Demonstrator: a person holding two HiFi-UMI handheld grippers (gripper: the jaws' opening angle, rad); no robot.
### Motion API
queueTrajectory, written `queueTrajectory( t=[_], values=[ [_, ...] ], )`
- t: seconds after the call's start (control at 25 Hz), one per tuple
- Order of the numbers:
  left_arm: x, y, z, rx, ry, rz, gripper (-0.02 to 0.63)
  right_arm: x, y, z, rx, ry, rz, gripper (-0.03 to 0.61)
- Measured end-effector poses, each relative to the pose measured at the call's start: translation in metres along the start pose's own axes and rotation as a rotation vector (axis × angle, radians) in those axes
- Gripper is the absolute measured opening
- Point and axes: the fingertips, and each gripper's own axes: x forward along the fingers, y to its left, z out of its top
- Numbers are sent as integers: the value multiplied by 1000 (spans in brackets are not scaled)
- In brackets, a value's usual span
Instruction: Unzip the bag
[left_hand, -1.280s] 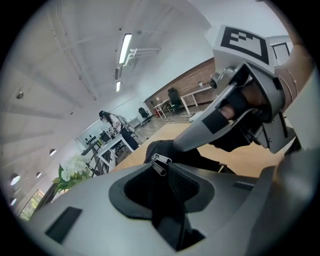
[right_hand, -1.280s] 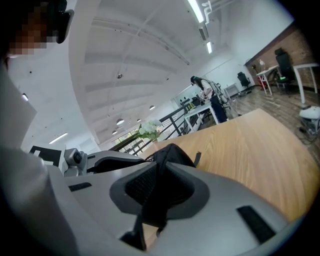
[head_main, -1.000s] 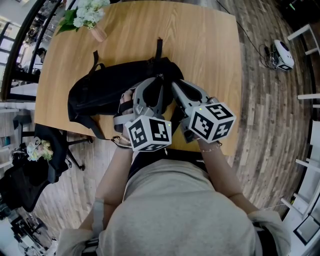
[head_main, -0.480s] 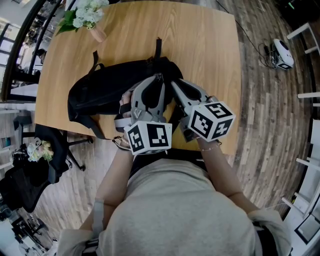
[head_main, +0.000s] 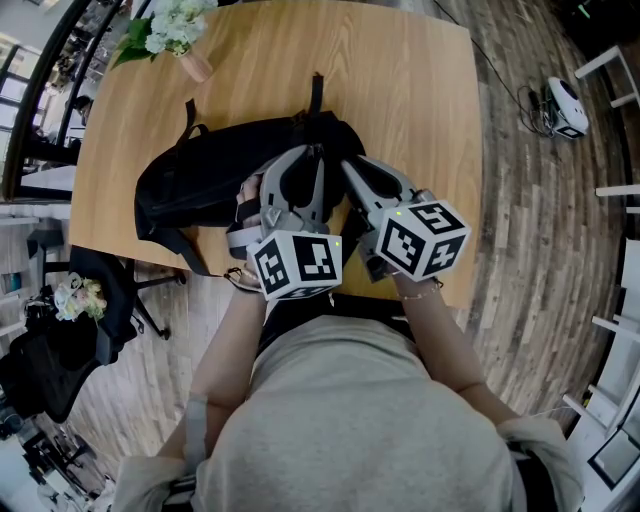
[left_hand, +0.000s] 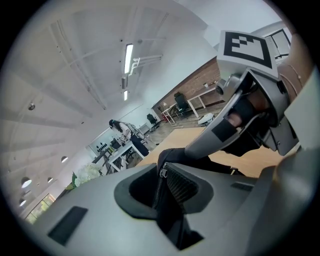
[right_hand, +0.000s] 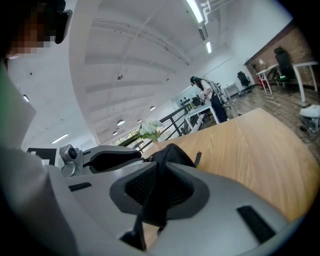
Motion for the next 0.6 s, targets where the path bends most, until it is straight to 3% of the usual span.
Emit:
queueTrajectory(
  t=[0.24,0.6],
  values=[
    [0,-1,-7,-63,39,-28,29,-1,-1,0,-6,-1,7,63],
    [-9,13,-14,-335,49,-50,20,-2,-3,1,-29,-7,15,61]
  ],
)
